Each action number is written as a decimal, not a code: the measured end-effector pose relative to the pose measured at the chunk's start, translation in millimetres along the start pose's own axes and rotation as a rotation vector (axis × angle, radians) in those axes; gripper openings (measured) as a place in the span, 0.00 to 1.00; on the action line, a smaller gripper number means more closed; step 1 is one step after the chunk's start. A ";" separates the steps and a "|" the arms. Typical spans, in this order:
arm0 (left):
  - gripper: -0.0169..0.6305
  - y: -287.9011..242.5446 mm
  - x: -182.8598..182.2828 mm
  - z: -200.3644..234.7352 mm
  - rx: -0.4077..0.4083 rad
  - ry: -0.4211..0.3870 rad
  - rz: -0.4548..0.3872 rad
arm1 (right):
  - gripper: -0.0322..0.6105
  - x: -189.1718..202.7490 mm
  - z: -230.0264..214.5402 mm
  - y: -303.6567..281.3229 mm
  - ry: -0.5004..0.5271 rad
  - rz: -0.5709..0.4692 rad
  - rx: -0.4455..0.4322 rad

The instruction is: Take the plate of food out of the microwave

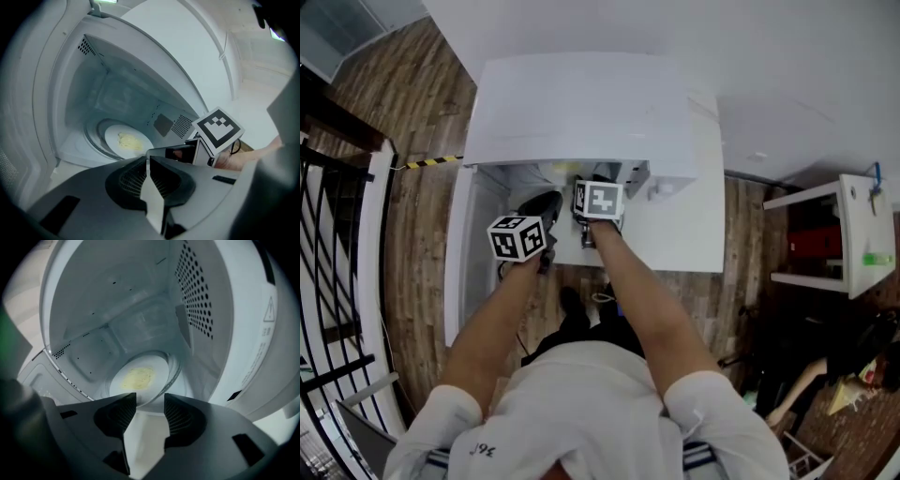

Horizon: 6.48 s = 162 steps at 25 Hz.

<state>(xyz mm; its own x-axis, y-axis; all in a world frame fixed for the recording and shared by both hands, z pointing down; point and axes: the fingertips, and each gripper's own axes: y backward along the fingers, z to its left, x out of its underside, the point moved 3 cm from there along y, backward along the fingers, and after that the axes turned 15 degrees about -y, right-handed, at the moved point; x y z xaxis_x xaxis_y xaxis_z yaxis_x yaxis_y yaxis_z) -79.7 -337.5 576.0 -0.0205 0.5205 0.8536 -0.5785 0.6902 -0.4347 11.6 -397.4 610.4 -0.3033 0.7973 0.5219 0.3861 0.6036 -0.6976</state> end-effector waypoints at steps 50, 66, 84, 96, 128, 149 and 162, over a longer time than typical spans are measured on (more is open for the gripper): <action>0.04 -4.4 15.2 34.4 0.009 0.102 0.056 | 0.20 -5.1 -13.3 -8.8 -0.351 0.001 -0.050; 0.20 -15.1 14.2 51.7 0.070 0.280 -0.014 | 0.13 -9.9 -28.8 15.9 -0.462 0.008 -0.129; 0.19 -31.6 23.3 41.4 0.215 0.360 -0.083 | 0.11 8.2 -46.7 33.2 -0.575 0.070 -0.202; 0.15 -23.5 20.5 41.6 0.142 0.292 -0.061 | 0.10 11.3 -48.9 41.7 -0.568 0.073 -0.219; 0.13 52.5 9.0 -65.9 0.241 0.226 -0.051 | 0.11 49.3 -65.4 158.4 -0.601 0.082 -0.310; 0.13 127.9 -32.5 -126.6 0.278 0.254 -0.164 | 0.10 43.0 -30.2 254.5 -0.568 0.103 -0.406; 0.13 134.4 -82.9 -130.5 0.276 0.221 -0.225 | 0.11 -4.6 -5.8 273.2 -0.507 0.069 -0.454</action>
<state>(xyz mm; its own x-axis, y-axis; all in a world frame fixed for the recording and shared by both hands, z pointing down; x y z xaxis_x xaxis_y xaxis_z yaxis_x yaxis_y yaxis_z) -49.3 -222.2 409.3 0.2893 0.4880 0.8235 -0.7457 0.6543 -0.1257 123.6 -236.2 420.3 -0.5924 0.7978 0.1122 0.7130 0.5841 -0.3879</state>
